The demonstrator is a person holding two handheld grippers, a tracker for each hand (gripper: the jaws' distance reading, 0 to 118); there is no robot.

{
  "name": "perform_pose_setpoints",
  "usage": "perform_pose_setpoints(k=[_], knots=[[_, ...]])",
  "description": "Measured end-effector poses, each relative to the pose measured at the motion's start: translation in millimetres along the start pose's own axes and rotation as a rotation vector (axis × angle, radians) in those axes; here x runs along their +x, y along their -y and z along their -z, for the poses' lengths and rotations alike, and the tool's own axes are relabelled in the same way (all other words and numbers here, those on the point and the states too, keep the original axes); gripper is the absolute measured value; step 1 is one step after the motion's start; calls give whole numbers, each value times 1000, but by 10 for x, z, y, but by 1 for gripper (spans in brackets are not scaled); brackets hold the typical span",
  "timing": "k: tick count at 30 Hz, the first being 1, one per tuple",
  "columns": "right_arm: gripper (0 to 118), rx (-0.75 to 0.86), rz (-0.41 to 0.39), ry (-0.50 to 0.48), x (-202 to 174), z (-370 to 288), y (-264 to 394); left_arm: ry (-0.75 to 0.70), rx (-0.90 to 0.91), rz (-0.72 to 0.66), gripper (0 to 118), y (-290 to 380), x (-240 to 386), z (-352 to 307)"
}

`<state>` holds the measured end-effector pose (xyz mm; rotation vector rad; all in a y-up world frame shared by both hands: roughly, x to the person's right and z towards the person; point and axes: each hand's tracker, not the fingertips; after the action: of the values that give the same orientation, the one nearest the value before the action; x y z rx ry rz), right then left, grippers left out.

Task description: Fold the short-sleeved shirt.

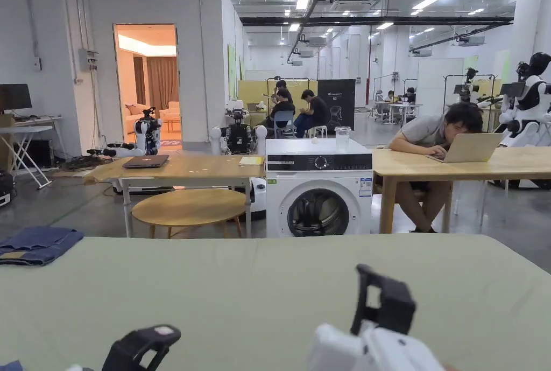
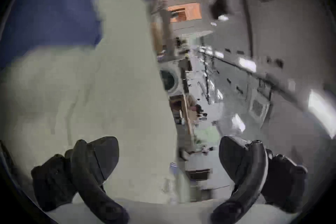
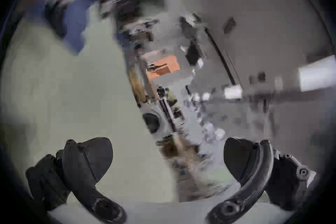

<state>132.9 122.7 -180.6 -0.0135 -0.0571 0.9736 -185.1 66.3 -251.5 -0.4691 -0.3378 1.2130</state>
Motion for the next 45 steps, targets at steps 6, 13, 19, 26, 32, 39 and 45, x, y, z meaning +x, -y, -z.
perform_pose_setpoints(k=[6, 13, 19, 26, 32, 39, 45], knots=[[118, -84, 1031, -10, 733, 47, 348, -222, 288, 1111, 112, 474, 1086, -112], [118, -122, 1142, 70, 791, 63, 557, -223, 378, 1258, 112, 650, 1227, -52], [118, -93, 970, 94, 664, -40, 385, -254, 383, 1263, 112, 619, 1243, -15], [118, -72, 887, 106, 614, -26, 295, -269, 386, 1293, 112, 643, 1269, -23], [118, -69, 879, 95, 602, -13, 266, -276, 400, 1316, 112, 694, 1279, -39], [118, -64, 880, 92, 604, -15, 269, -269, 392, 1317, 112, 695, 1289, -34], [118, -63, 891, 96, 617, -19, 281, -256, 402, 1286, 111, 673, 1306, -77]])
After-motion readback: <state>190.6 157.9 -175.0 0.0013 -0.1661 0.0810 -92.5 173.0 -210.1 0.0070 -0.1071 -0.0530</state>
